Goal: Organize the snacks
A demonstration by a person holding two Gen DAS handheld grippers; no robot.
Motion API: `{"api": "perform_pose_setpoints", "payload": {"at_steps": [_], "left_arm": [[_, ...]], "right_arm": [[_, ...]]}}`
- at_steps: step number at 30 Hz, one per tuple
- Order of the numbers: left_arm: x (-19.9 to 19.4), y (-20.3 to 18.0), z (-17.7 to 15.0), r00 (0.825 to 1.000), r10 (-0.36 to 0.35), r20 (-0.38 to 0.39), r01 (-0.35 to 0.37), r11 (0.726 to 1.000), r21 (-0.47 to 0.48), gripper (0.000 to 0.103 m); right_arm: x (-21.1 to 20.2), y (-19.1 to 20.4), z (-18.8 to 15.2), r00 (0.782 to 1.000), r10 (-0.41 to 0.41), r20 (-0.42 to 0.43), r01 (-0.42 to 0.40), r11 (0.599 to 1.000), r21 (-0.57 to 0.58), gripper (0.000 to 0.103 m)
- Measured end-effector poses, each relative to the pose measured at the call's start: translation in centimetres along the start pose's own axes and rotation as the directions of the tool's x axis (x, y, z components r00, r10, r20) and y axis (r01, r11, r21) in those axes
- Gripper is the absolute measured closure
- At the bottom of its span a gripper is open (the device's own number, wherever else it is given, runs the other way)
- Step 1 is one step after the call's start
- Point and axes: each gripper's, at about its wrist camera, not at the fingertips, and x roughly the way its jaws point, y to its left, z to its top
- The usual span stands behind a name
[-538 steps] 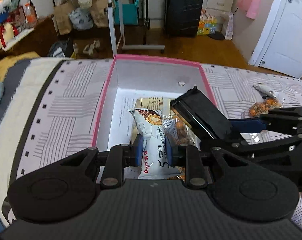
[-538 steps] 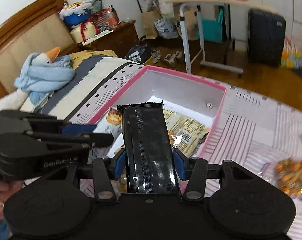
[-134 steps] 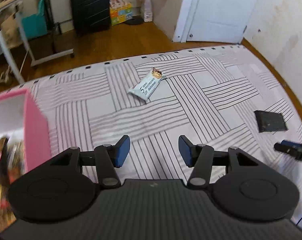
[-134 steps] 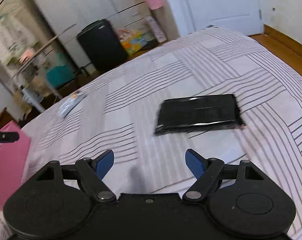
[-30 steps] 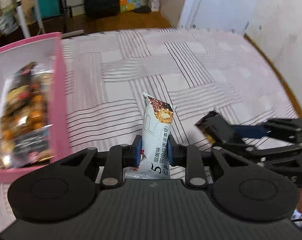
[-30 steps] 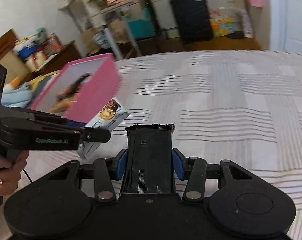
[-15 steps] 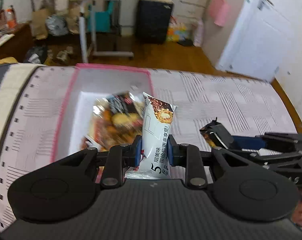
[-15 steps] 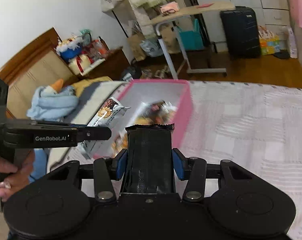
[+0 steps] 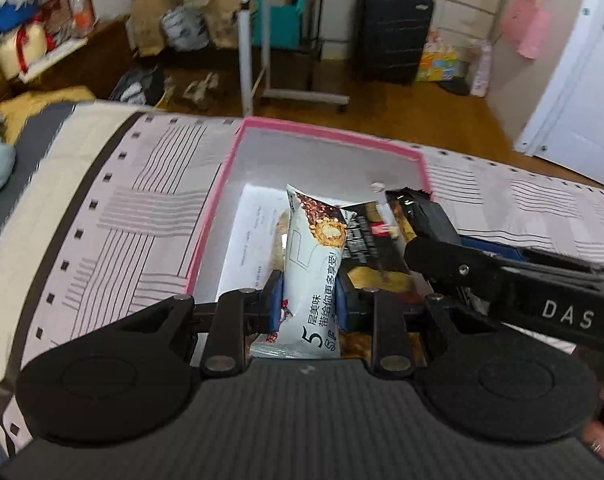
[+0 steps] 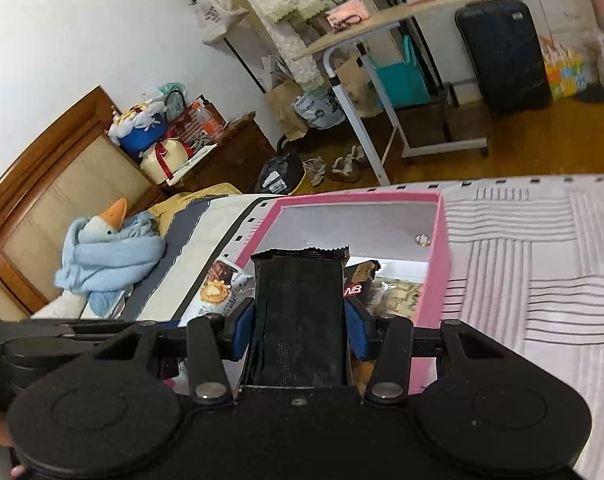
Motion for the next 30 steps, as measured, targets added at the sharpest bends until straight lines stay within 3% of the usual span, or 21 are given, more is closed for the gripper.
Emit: {"api": "perform_pose_setpoints", "payload": {"at_steps": [6, 10, 11, 17, 23, 30], "left_arm": [[2.3, -0.2, 0.8, 0.999, 0.007, -0.035, -0.007, 1.0, -0.003, 0.076], [2.1, -1.2, 1.1, 0.999, 0.036, 0.014, -0.037, 0.997, 0.061, 0.057], [2.0, -1.5, 1.1, 0.999, 0.052, 0.016, -0.053, 0.996, 0.077, 0.056], [0.0, -2.4, -0.6, 1.0, 0.008, 0.02, -0.01, 0.996, 0.094, 0.055], [-3.1, -3.2, -2.9, 0.998, -0.068, 0.009, 0.067, 0.994, 0.082, 0.046], [-7.7, -5.5, -5.1, 0.994, -0.094, 0.055, 0.086, 0.989, 0.122, 0.039]], "right_arm": [[2.5, -1.7, 0.6, 0.999, -0.014, 0.036, 0.011, 0.997, 0.079, 0.047], [3.5, -2.2, 1.0, 0.997, -0.07, 0.025, 0.067, 0.992, 0.105, 0.034], [3.2, -2.2, 1.0, 0.997, -0.074, 0.034, 0.07, 0.993, 0.091, 0.03], [-0.9, -0.9, 0.6, 0.984, -0.132, 0.115, 0.131, 0.991, 0.013, 0.028], [-6.6, -0.3, -1.5, 0.976, -0.176, 0.128, 0.187, 0.979, -0.08, 0.028], [-13.7, 0.1, -3.7, 0.959, -0.243, 0.146, 0.266, 0.95, -0.162, 0.028]]}}
